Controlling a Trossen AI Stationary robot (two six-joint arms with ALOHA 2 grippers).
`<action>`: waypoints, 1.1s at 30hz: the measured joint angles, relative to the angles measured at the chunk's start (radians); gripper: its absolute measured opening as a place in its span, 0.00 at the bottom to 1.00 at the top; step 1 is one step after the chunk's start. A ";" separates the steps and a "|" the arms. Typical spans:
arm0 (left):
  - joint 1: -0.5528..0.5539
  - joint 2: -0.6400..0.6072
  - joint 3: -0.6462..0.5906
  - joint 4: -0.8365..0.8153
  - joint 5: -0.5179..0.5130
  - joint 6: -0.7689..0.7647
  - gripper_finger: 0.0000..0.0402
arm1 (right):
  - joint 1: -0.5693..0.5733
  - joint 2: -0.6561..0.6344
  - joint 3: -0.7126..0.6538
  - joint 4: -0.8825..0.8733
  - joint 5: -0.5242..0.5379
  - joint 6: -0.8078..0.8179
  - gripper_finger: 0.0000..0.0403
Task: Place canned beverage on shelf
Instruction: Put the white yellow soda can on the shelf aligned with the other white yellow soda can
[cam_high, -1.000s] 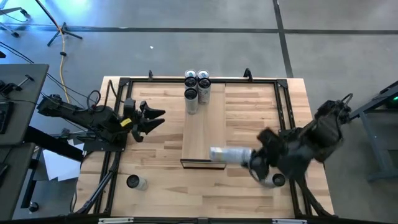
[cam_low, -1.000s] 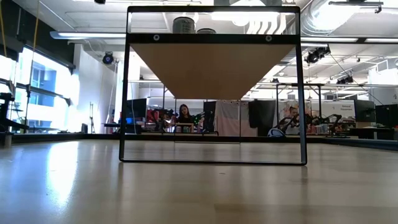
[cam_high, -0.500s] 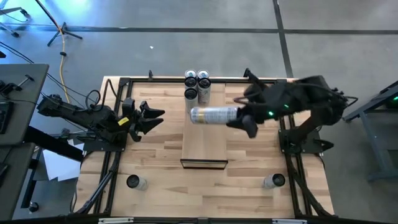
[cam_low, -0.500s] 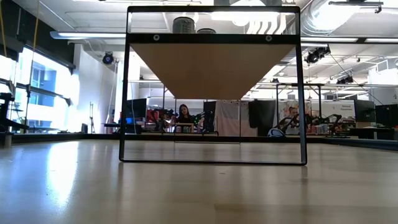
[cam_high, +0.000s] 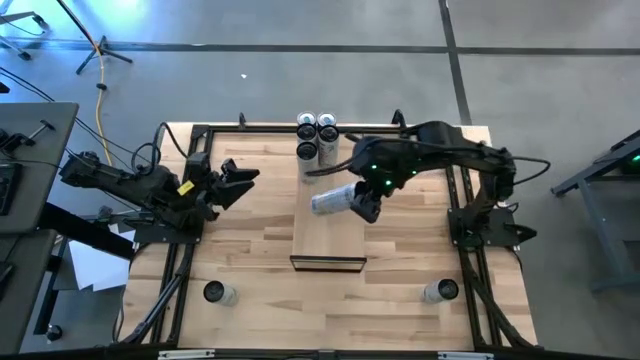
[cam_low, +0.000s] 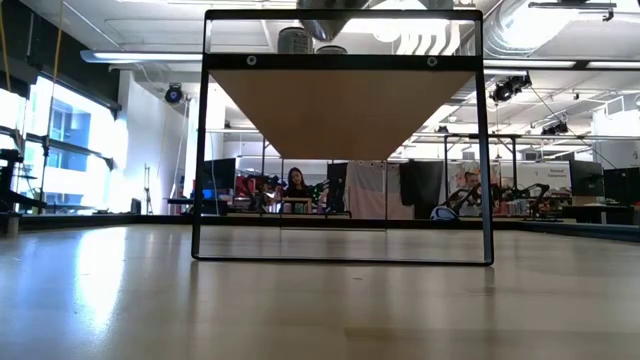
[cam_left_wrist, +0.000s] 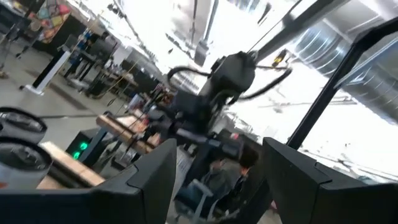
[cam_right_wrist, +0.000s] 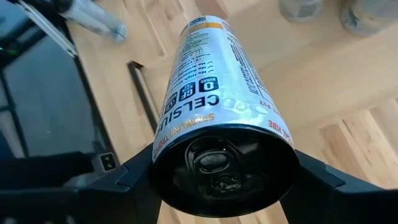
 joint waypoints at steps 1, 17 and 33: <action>0.000 0.000 0.000 0.011 0.000 0.008 0.52 | -0.006 0.007 0.000 -0.003 0.000 -0.008 0.58; 0.000 0.174 0.035 -0.029 -0.069 0.108 0.52 | -0.012 0.071 -0.007 0.000 -0.011 -0.101 0.60; 0.013 0.486 0.333 -0.540 -0.055 0.411 0.39 | 0.019 0.077 -0.023 -0.001 -0.016 -0.142 0.61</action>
